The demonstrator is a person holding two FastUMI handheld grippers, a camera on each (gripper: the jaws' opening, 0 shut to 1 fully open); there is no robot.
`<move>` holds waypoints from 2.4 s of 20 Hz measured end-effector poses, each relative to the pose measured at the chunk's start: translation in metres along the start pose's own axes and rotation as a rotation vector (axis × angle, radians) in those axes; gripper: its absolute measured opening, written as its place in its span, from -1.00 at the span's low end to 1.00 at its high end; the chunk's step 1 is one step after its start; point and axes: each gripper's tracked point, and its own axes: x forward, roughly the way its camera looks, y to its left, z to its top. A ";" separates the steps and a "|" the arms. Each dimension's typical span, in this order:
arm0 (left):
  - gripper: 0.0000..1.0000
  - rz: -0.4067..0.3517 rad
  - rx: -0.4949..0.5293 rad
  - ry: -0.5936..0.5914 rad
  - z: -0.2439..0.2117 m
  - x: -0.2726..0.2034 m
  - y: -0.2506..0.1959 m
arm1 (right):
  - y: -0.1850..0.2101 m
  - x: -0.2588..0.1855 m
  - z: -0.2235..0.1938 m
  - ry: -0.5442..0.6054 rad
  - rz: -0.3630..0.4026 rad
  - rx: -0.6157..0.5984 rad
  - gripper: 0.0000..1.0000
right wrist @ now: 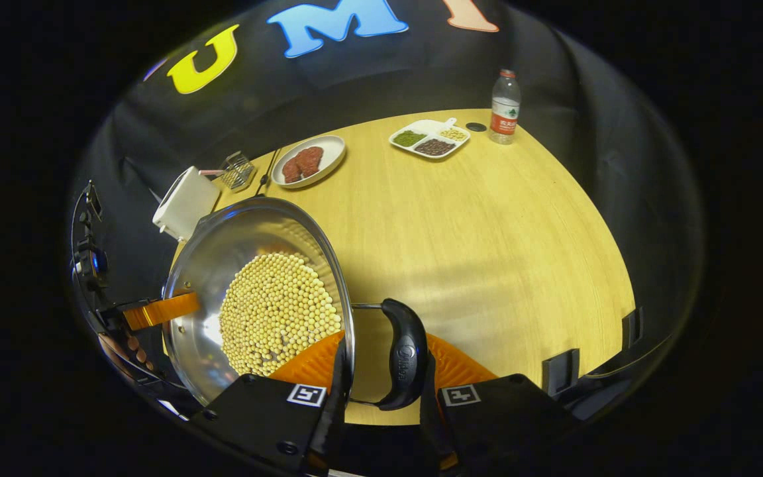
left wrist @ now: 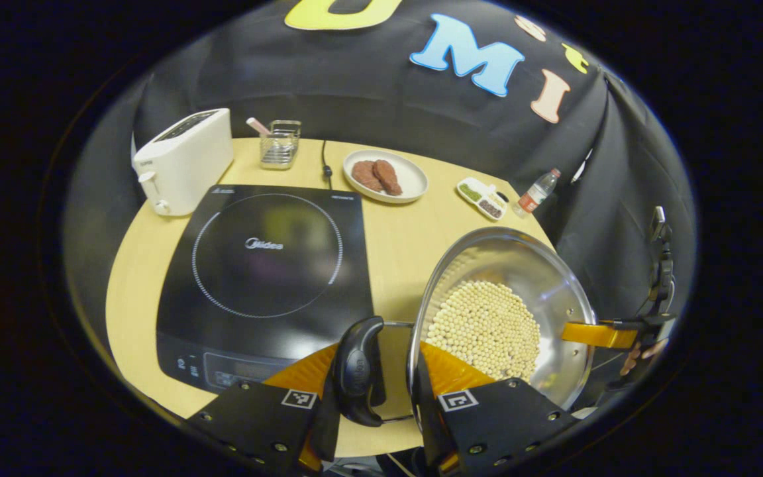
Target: First push the handle of the pot to place it horizontally, then grasp the pot with both hands and set it on the induction cooktop.
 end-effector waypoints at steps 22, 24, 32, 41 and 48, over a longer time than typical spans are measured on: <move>0.02 0.116 -0.063 -0.035 0.058 -0.023 0.157 | 0.149 0.063 0.042 0.064 0.113 -0.036 -0.03; 0.02 0.119 -0.055 -0.040 0.064 -0.014 0.167 | 0.158 0.072 0.046 0.067 0.119 -0.012 -0.10; 0.02 0.133 -0.032 -0.075 0.096 0.009 0.214 | 0.192 0.114 0.072 0.038 0.124 0.045 -0.03; 0.02 0.147 -0.082 -0.087 0.122 0.025 0.268 | 0.230 0.151 0.107 -0.004 0.125 -0.038 -0.02; 0.02 0.138 -0.075 -0.081 0.123 0.039 0.269 | 0.228 0.161 0.110 0.007 0.125 -0.032 -0.10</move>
